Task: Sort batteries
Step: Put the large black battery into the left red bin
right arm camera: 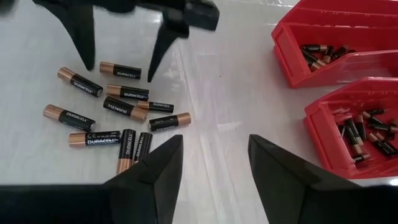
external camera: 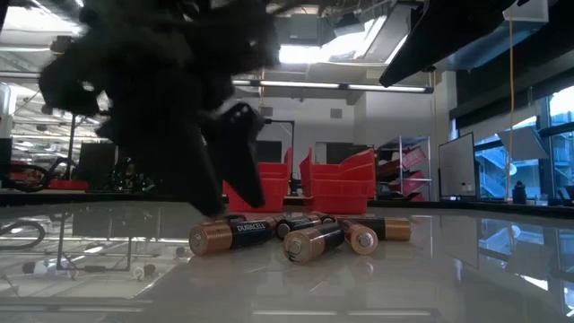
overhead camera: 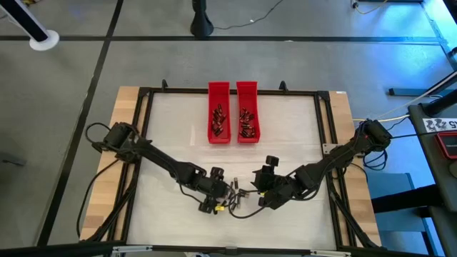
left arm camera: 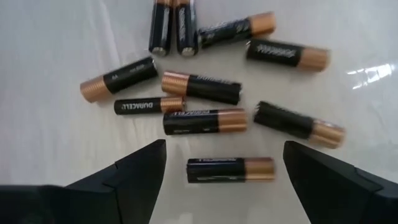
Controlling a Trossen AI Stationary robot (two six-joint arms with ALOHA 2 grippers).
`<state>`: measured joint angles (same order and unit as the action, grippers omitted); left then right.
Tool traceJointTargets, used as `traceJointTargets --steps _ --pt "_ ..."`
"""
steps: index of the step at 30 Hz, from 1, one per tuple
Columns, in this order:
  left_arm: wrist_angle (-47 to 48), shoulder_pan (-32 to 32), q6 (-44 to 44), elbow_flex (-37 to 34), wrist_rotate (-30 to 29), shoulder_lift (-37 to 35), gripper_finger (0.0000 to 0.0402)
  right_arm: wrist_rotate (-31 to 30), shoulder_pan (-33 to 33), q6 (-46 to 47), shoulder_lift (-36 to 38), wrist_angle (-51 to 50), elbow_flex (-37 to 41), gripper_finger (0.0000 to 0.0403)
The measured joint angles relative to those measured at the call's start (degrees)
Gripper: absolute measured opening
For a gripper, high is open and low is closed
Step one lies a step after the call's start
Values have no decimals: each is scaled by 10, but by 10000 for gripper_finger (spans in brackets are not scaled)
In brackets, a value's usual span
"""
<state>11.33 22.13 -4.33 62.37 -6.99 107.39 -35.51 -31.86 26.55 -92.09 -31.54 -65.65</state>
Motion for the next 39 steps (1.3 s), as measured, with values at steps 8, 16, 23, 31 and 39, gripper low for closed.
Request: traceJointTargets --steps 8,16,23,31,39 --pt "3 -1 -12 0 -1 12 312 1 0 0 0 -1 0 183" --pt "16 0 -8 0 2 19 312 1 0 0 0 -1 0 183" --pt "14 0 -1 2 11 28 294 1 0 0 0 0 0 183" --pt "17 0 0 2 13 28 212 0 0 0 0 -1 0 183" --pt "53 -2 3 -3 1 -2 212 0 0 0 0 -2 0 183"
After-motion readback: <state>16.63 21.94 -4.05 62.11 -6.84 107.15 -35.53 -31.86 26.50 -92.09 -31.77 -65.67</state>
